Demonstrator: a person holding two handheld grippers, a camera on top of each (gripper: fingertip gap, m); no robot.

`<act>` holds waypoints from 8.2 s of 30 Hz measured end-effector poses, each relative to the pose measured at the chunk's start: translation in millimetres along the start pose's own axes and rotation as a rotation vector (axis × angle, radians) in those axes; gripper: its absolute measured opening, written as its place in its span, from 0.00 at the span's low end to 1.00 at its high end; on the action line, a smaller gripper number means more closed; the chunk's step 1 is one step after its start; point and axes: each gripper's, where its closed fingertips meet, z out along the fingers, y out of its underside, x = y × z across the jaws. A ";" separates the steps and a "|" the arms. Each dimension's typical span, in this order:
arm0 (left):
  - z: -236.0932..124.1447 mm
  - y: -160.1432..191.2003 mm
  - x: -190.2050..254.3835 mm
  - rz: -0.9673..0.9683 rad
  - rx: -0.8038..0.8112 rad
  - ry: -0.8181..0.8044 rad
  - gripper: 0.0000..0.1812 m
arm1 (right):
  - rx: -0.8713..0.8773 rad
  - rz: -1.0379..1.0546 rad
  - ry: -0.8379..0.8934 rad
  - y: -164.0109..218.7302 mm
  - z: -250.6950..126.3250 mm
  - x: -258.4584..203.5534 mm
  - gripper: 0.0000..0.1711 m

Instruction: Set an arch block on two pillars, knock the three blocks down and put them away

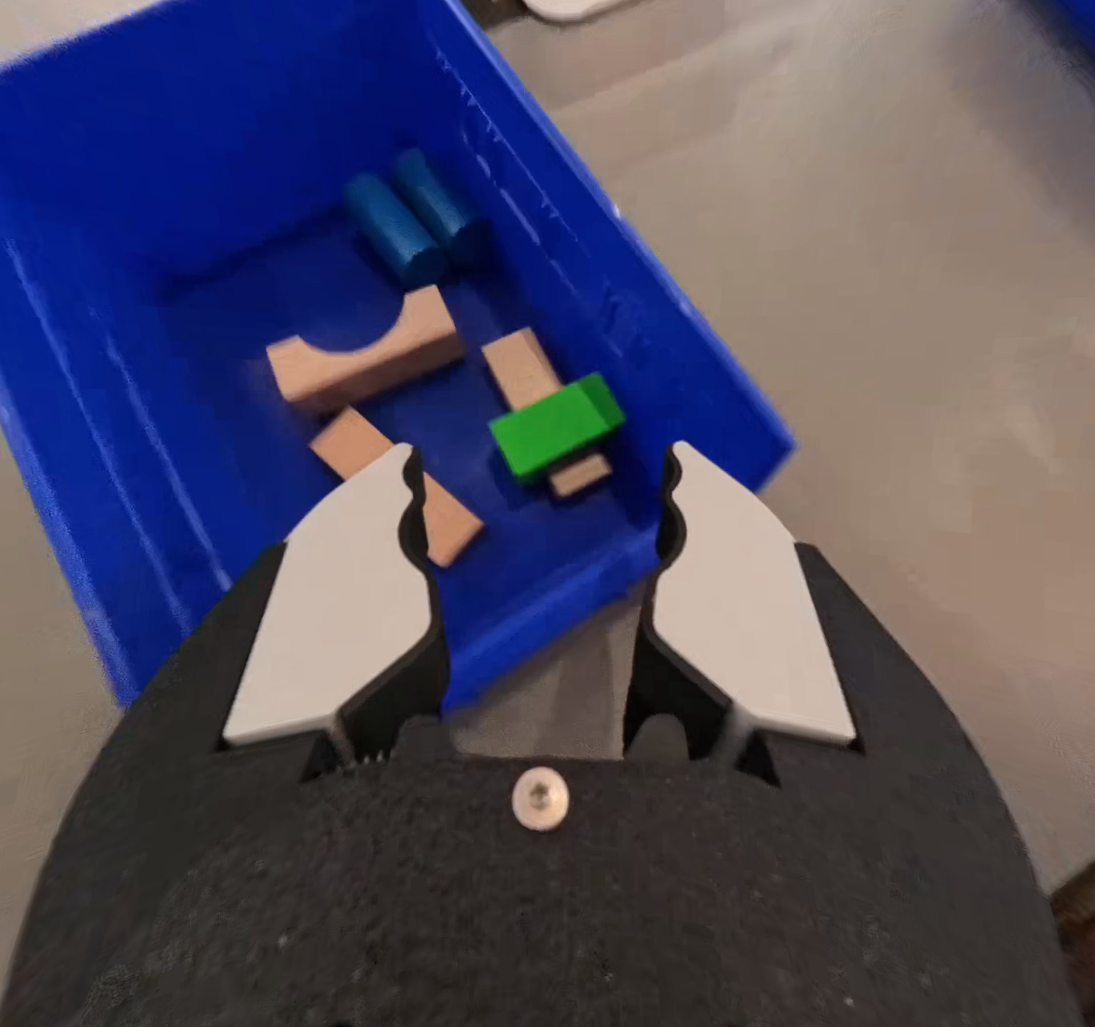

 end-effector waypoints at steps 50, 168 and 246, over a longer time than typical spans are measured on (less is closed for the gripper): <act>-7.8 -93.4 258.1 -0.657 -0.127 1.256 0.41 | 0.178 -0.584 -0.533 -125.2 106.5 -147.9 0.17; -12.5 28.7 284.3 -0.031 0.249 0.830 0.24 | -0.322 -0.788 -0.571 -131.0 140.6 -91.1 0.19; -32.7 -9.8 65.1 0.449 0.096 0.349 0.26 | -0.006 -0.172 -0.296 -18.7 69.4 -86.1 0.33</act>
